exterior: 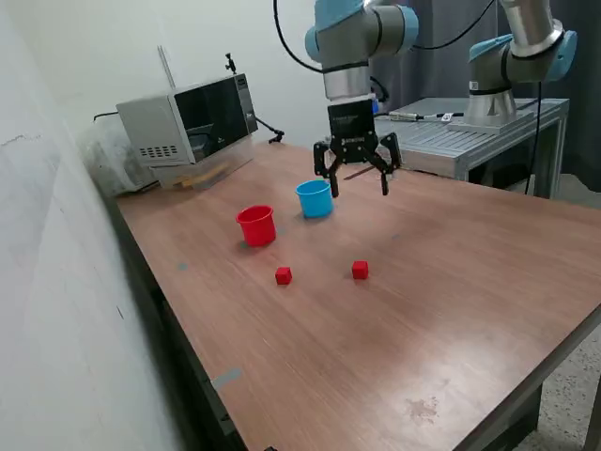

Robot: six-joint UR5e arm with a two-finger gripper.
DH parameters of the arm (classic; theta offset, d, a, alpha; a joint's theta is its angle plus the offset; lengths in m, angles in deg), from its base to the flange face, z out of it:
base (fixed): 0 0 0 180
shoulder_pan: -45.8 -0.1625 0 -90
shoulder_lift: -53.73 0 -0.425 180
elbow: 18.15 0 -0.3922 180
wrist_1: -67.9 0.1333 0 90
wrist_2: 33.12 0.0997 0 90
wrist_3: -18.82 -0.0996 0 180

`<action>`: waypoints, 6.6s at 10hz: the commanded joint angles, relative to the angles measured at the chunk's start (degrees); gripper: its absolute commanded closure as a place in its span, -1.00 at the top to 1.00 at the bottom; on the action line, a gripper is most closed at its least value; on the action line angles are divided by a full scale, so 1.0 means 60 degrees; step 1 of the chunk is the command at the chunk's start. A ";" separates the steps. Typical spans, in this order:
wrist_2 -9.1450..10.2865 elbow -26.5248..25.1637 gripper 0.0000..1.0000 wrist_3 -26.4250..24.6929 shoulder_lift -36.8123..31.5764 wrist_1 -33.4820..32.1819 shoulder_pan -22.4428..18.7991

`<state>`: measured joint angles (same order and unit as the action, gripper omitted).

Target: Place red objects in the red bin, and blue objects in the blue bin.

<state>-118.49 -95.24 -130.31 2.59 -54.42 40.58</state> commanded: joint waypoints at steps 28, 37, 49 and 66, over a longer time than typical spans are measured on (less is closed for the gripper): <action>-0.0025 0.1026 -1.00 0.0011 0.2211 -0.0575 0.0093; -0.0244 0.0953 -1.00 0.0084 0.0766 -0.0488 0.0719; -0.0244 0.0982 -1.00 -0.0033 0.0554 -0.0368 0.3535; -0.0186 0.0865 1.00 -0.0546 0.0248 -0.0736 0.2628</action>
<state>-119.96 -90.02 -133.35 4.34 -59.09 58.13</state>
